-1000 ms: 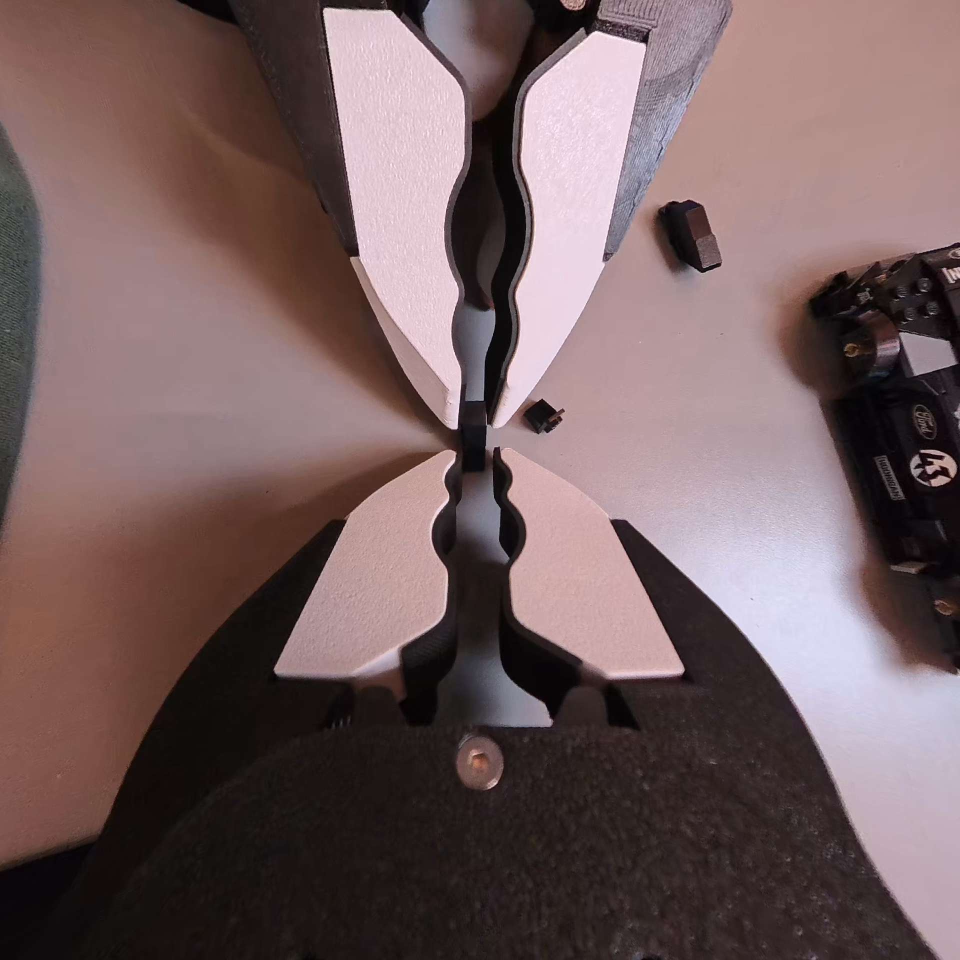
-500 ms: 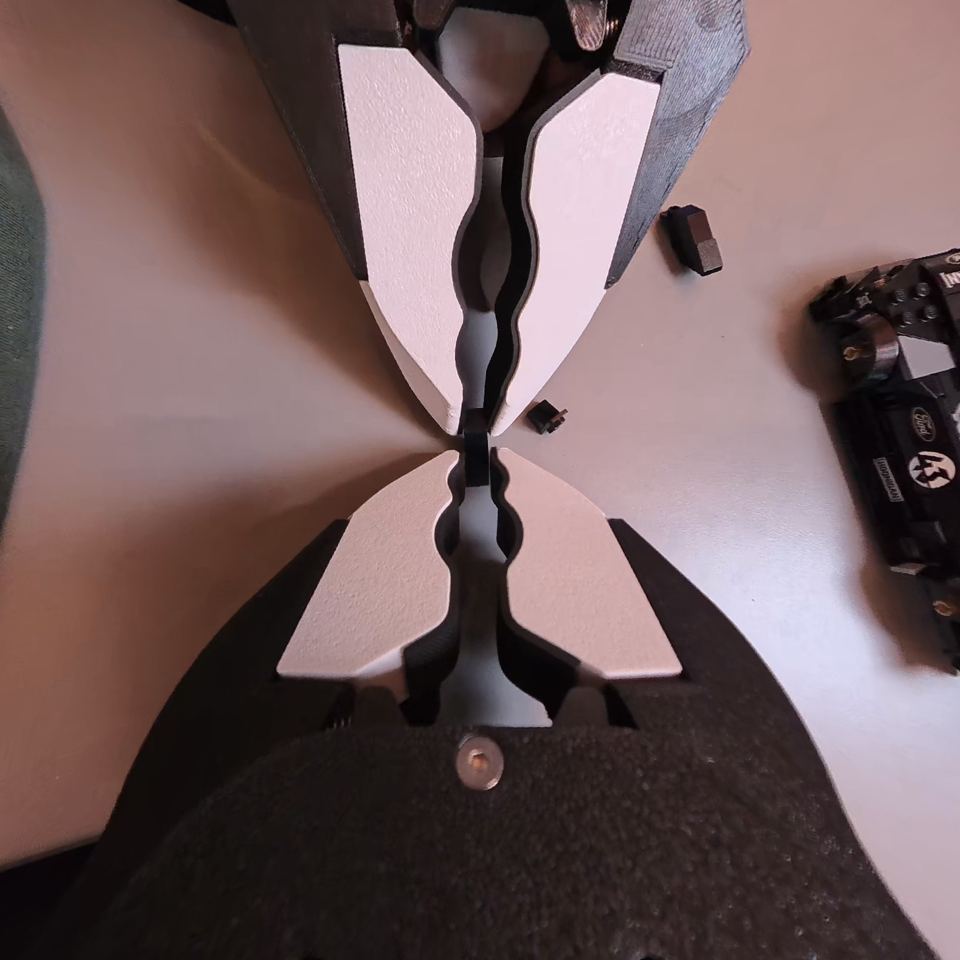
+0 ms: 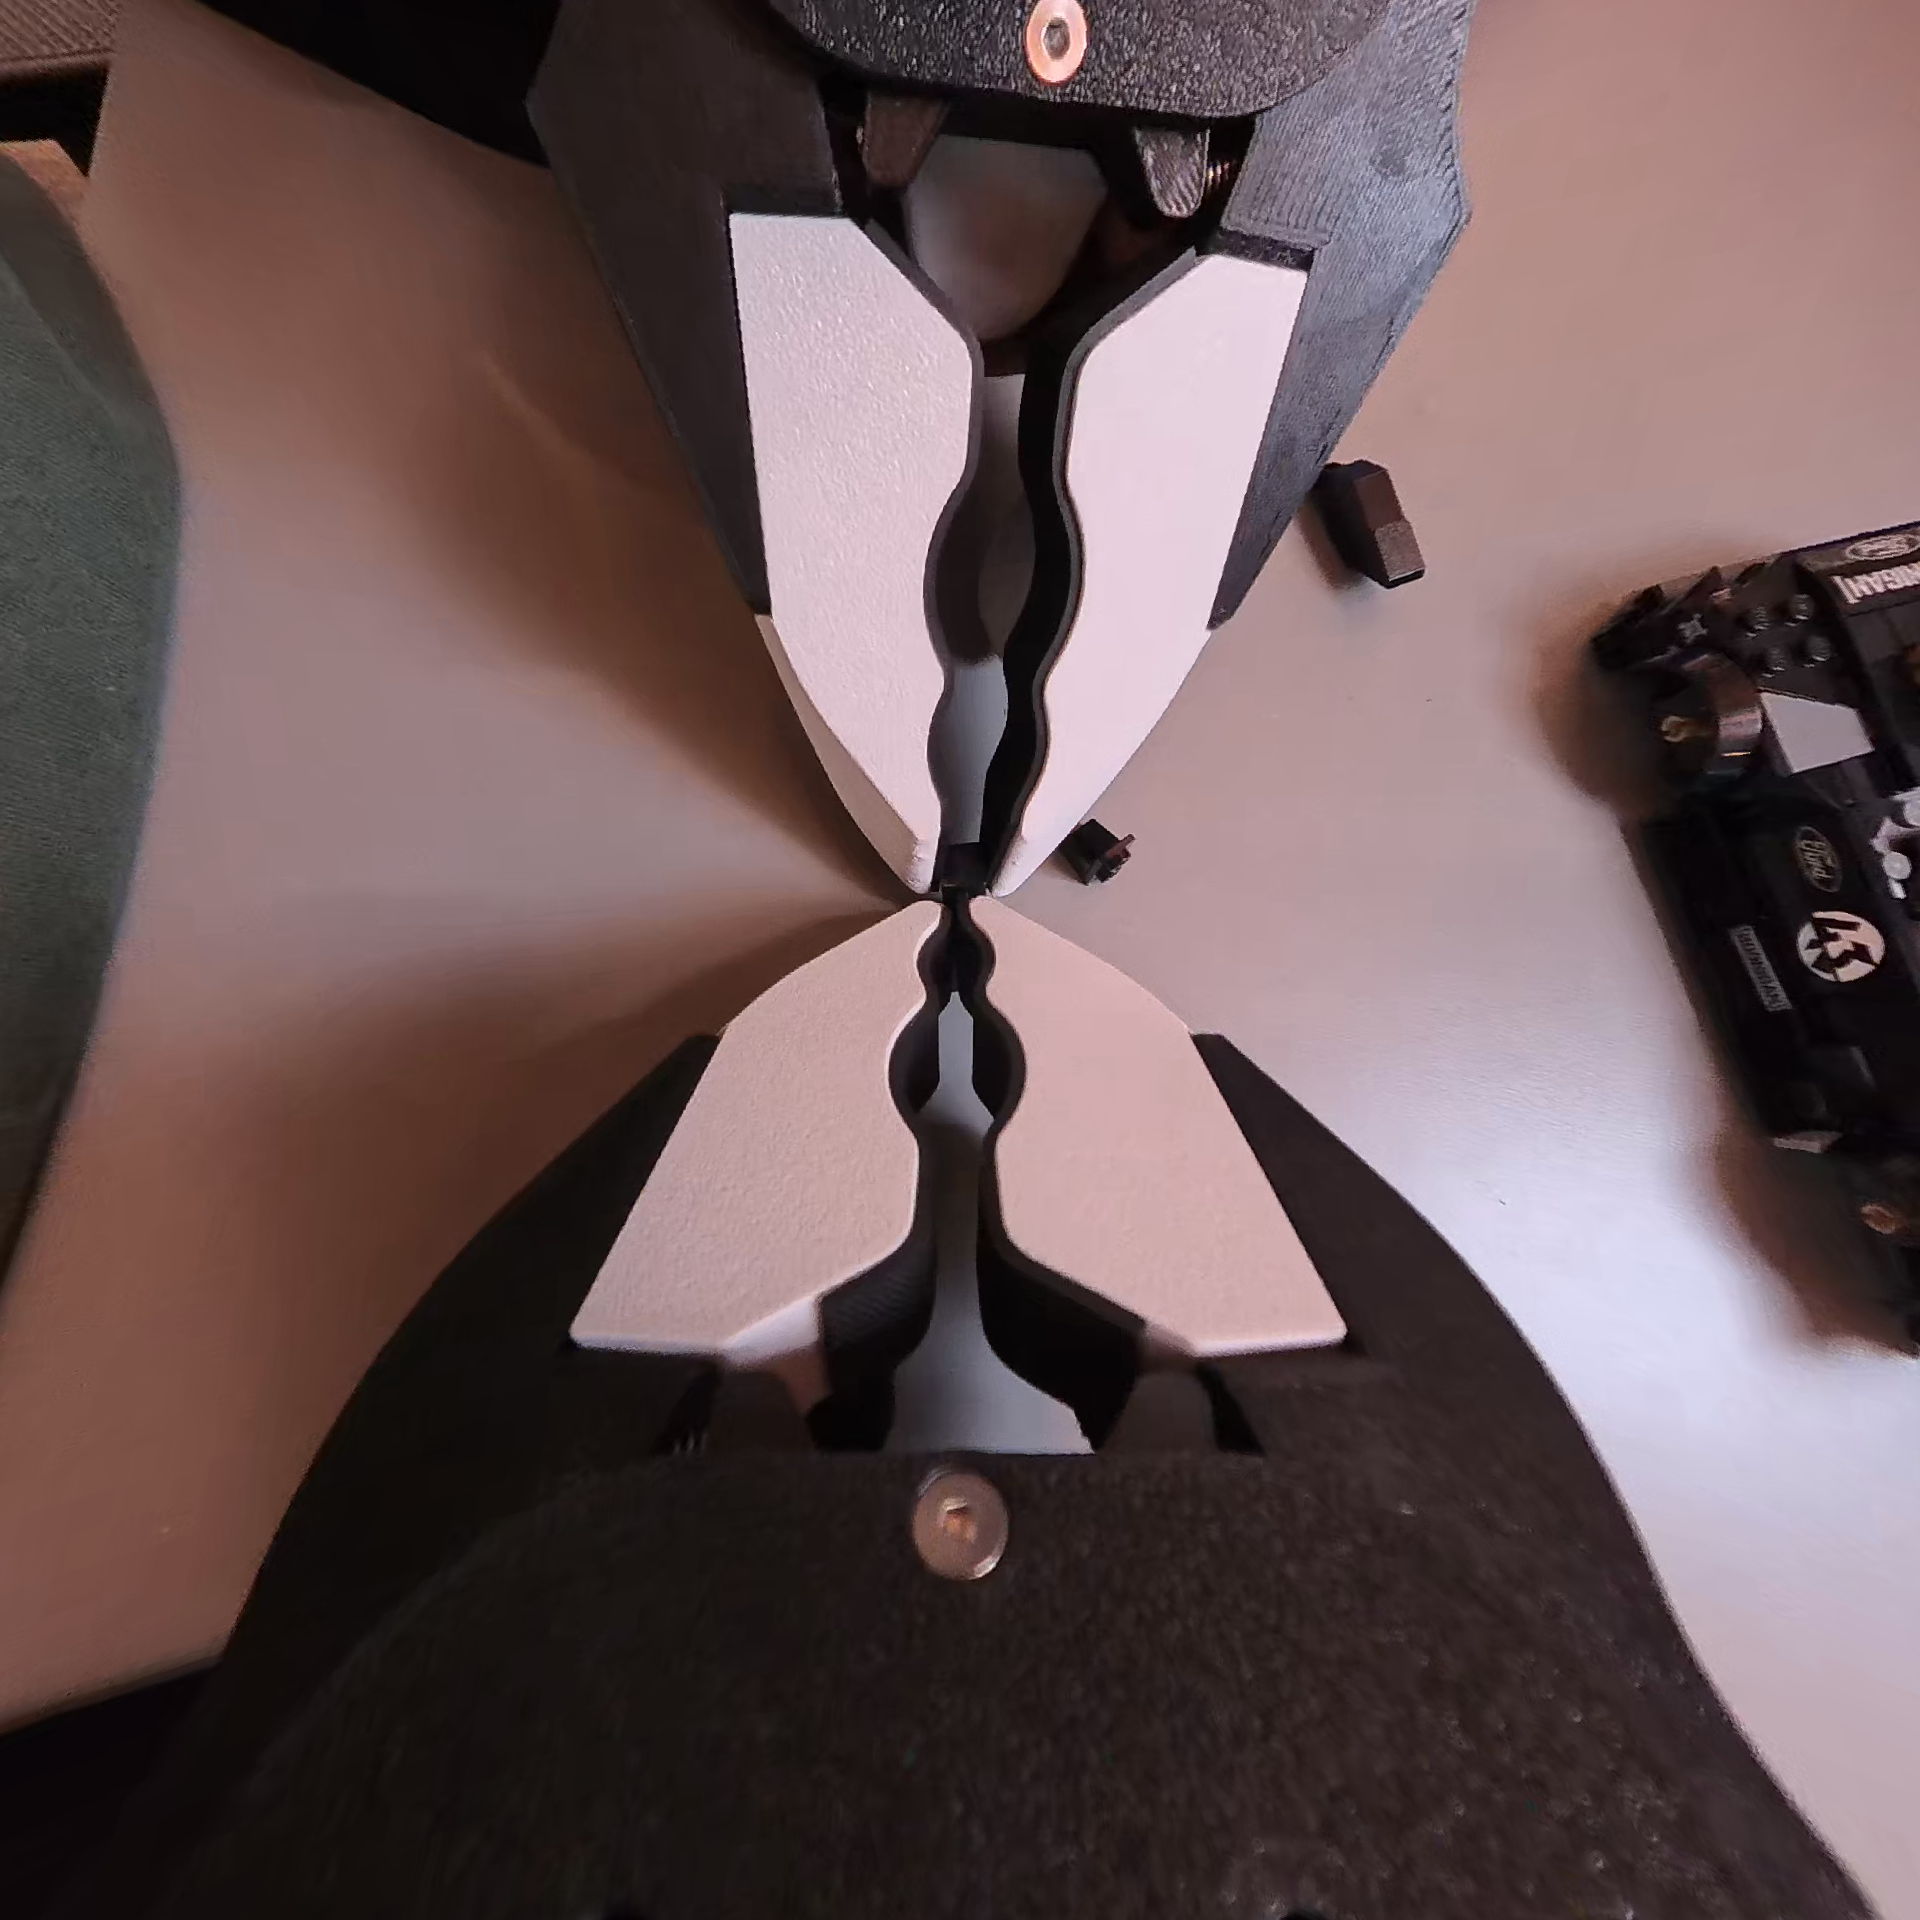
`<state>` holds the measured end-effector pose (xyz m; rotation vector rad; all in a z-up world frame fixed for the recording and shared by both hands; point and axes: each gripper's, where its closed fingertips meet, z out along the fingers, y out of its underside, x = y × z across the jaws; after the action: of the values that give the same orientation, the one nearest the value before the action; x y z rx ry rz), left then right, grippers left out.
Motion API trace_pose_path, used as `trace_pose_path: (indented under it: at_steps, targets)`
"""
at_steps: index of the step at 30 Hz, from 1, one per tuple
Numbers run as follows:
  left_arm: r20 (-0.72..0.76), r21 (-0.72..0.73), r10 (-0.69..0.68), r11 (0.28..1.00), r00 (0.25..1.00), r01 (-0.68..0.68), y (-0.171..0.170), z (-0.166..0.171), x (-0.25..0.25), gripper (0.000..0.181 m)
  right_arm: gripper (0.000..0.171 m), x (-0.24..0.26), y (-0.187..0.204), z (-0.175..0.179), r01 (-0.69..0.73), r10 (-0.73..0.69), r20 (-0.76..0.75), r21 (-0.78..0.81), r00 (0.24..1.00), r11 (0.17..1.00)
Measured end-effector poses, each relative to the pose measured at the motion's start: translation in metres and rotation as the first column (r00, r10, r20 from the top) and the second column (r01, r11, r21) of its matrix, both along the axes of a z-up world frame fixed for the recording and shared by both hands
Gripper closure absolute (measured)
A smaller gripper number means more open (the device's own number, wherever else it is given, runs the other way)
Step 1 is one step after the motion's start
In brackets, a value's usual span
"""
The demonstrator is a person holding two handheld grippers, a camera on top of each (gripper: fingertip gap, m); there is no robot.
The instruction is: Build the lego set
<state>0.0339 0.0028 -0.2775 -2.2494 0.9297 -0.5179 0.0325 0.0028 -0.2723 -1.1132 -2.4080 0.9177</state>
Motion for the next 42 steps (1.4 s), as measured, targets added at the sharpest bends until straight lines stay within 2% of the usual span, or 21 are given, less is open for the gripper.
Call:
trace_pose_path:
  at_steps: [22, 24, 35, 42]
  targets:
    - [-0.004, -0.014, -0.014, 1.0, 1.0, 0.014, 0.0006, 0.0001, 0.0029, 0.172, 0.164, 0.0018, 0.0024, 0.0003, 0.005, -0.005, 0.014, 0.016, 1.0, 1.0]
    - [-0.006, -0.013, -0.014, 1.0, 1.0, 0.014, 0.0009, 0.0, 0.0028, 0.172, 0.156, 0.0039, -0.0007, -0.0002, -0.009, 0.009, 0.025, 0.006, 1.0, 1.0]
    - [-0.021, -0.036, -0.013, 0.999, 1.0, 0.013, 0.0002, -0.0014, 0.003, 0.172, 0.164, 0.0013, 0.0021, -0.0018, 0.006, -0.008, 0.028, 0.058, 1.0, 0.998]
    - [-0.022, -0.068, 0.007, 0.998, 1.0, -0.009, 0.0015, -0.003, 0.0035, 0.172, 0.164, 0.0024, 0.0042, -0.003, 0.02, -0.02, 0.063, -0.003, 0.998, 1.0]
